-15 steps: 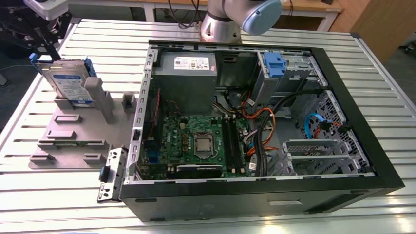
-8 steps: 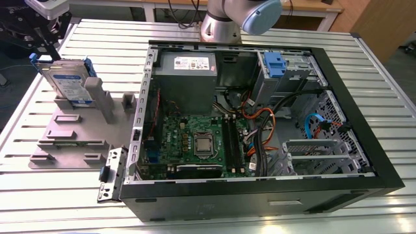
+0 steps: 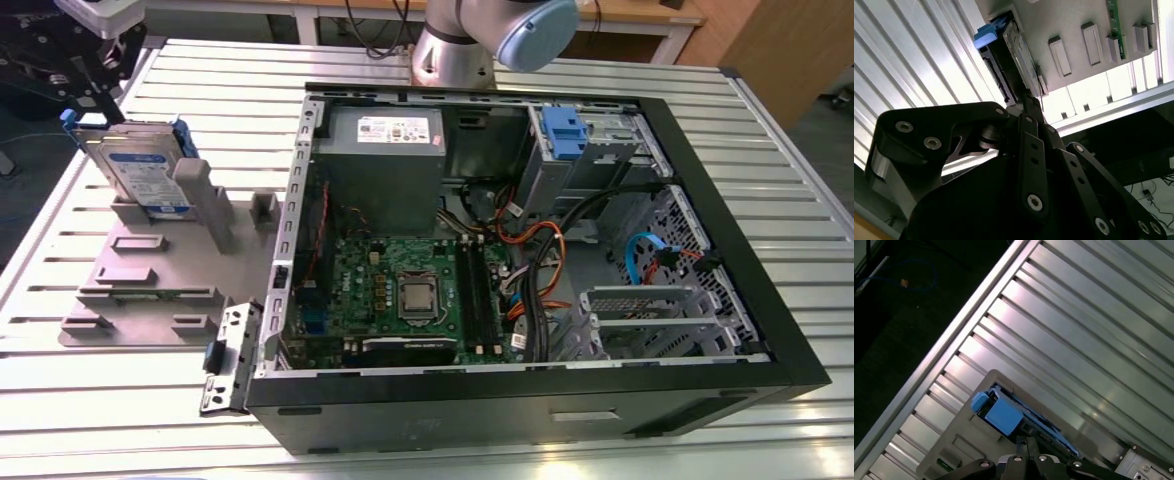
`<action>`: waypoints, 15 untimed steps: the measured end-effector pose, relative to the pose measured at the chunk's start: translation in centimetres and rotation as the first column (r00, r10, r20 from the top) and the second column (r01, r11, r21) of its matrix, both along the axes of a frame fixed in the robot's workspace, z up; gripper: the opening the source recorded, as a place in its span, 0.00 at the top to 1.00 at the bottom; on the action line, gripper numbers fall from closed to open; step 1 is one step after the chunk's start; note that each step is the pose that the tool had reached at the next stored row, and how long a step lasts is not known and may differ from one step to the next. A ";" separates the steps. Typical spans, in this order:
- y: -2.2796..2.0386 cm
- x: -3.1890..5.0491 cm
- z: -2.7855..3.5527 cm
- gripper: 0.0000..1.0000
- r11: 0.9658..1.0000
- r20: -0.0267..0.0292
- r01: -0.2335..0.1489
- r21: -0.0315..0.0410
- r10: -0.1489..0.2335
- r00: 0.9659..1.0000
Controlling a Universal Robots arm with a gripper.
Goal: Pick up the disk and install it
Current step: 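Pick up the disk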
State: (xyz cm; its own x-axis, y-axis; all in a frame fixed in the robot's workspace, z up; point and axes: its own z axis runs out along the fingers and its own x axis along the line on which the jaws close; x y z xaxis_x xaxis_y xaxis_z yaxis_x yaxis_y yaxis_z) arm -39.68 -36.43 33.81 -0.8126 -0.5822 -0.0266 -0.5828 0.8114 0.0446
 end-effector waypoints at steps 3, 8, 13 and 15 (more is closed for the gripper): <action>0.00 0.00 0.00 0.89 0.999 0.000 -0.047 0.000 0.047 0.999; 0.00 0.00 0.00 0.89 0.996 0.000 -0.085 0.000 0.085 0.996; 0.00 0.00 0.00 0.89 0.996 0.000 -0.085 0.000 0.085 0.996; 0.00 0.00 0.00 0.89 0.996 0.000 -0.091 0.000 0.091 0.996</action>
